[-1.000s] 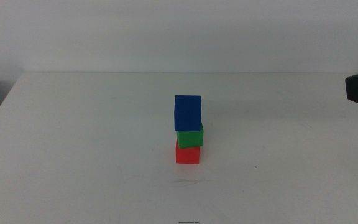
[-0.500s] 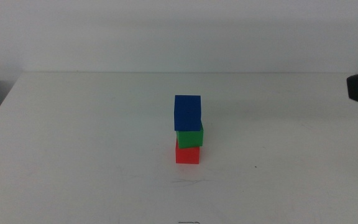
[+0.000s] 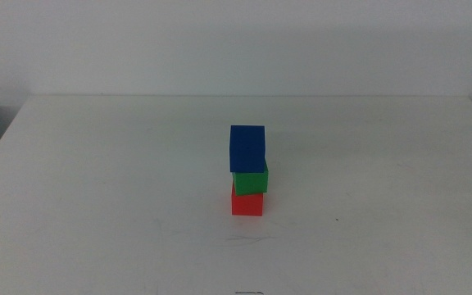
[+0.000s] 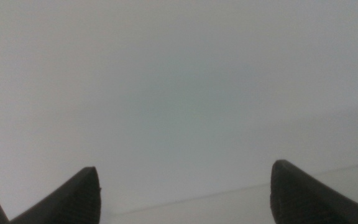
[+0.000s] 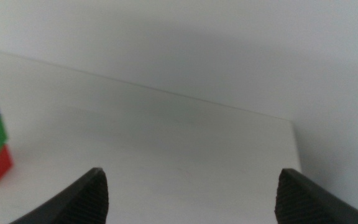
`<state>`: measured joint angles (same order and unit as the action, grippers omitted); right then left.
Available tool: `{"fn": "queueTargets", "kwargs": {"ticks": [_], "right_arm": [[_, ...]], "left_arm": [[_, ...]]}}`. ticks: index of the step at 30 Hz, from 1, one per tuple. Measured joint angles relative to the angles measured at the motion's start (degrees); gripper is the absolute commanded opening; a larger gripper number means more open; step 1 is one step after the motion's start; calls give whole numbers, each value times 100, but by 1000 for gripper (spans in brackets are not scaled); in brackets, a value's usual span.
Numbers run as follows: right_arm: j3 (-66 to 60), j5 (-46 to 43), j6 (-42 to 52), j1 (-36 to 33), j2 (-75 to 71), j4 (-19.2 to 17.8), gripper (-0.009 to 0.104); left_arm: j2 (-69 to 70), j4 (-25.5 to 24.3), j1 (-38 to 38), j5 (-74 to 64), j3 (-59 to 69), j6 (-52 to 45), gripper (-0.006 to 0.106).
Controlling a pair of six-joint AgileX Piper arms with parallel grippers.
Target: Stack red cubes first, then green, then blue cubes in a specific spot.
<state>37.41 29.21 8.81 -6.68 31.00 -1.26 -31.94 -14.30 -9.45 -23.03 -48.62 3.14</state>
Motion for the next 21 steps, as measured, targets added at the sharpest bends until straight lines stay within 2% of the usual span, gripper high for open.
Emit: {"fn": "queueTargets", "kwargs": {"ticks": [5, 10, 12, 18, 21], "right_arm": [[-1182, -614, 0, 206, -1042, -84, 75], [-1997, -843, 0, 205, -1821, -140, 75], [-2229, -878, 0, 205, -2081, -169, 75], [-2847, -1007, 0, 205, -2513, -180, 75], [-3187, -1398, 0, 205, -2582, -175, 75]], "left_arm": [[1047, 119, 0, 473, 1434, 0, 94], [1892, 841, 7, 510, 2645, 0, 94], [2193, 957, 43, 510, 3036, 0, 94], [2874, 1159, 653, 510, 3921, 0, 94], [3129, 1362, 962, 606, 4214, 0, 94]]}}
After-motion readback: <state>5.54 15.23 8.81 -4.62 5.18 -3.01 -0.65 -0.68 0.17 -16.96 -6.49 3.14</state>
